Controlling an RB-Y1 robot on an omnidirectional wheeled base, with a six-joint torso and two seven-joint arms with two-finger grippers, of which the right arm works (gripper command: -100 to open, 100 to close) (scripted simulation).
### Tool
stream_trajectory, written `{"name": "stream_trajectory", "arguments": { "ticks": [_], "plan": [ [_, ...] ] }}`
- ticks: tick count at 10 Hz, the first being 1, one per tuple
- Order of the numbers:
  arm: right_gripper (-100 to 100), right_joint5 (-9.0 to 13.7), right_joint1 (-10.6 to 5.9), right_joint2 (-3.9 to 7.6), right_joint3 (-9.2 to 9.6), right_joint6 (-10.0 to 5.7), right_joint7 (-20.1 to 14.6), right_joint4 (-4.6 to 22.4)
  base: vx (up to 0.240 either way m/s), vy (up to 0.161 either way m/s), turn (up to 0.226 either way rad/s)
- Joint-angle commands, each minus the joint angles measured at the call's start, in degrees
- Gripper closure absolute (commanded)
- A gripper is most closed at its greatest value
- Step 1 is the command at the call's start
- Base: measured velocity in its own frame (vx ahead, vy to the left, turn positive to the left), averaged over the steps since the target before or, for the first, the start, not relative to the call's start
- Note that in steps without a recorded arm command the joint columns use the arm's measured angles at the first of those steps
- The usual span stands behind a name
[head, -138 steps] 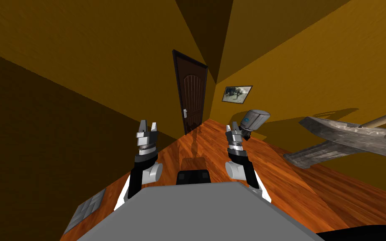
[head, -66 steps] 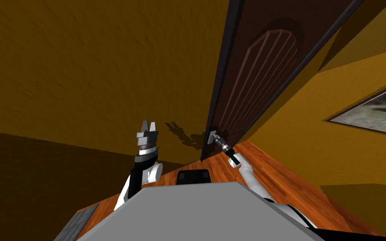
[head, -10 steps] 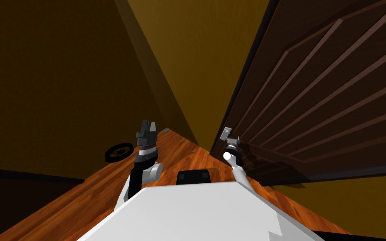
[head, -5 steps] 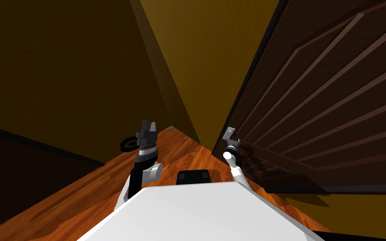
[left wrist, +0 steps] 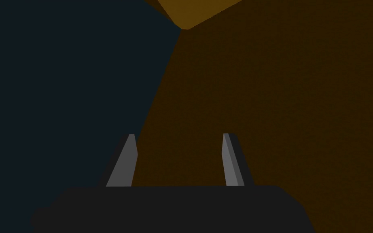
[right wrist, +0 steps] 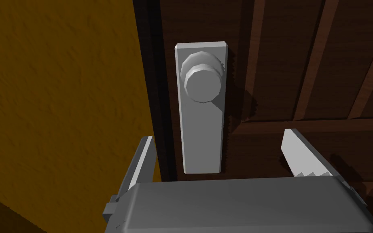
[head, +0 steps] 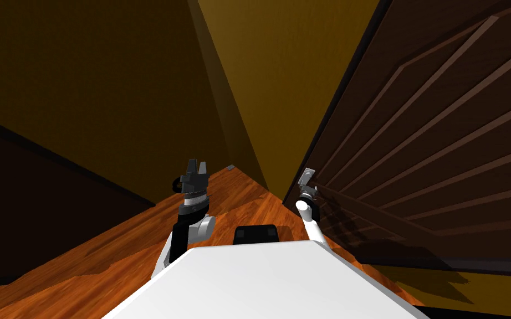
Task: Pull the door open
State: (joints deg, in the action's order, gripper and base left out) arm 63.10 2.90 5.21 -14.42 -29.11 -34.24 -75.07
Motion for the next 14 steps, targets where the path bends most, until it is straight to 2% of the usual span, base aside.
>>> {"name": "stream_trajectory", "arguments": {
  "ticks": [1, 2, 4, 5, 9, 10, 11, 13, 14],
  "plan": [
    [-100, 0.00, 0.00, 0.00, 0.00, 0.00, 0.00, 0.00, -0.029, 0.003, 0.020],
    [-100, 0.13, 0.54, 1.56, 0.09, 0.16, -1.97, 0.54, 0.081, -0.028, -0.012],
    [-100, 0.14, 0.95, 2.83, 0.17, 0.26, -3.41, 0.99, 0.149, -0.011, 0.002],
    [-100, 0.15, 1.44, 4.32, 0.26, 0.38, -5.11, 1.52, 0.146, -0.020, -0.008],
    [-100, 0.17, 2.49, 7.54, 0.45, 0.64, -8.78, 2.67, 0.113, -0.030, -0.002],
    [-100, 0.19, 2.99, 9.08, 0.54, 0.76, -10.53, 3.22, 0.137, -0.037, -0.008],
    [-100, 0.19, 3.22, 9.78, 0.59, 0.81, -11.33, 3.47, 0.144, -0.027, -0.001],
    [-100, 0.21, 3.91, 11.89, 0.71, 0.98, -13.72, 4.23, 0.154, -0.026, -0.005],
    [-100, 0.24, 3.99, 11.21, 0.63, 1.01, -12.85, 3.66, 0.069, -0.021, 0.003]
  ]
}}
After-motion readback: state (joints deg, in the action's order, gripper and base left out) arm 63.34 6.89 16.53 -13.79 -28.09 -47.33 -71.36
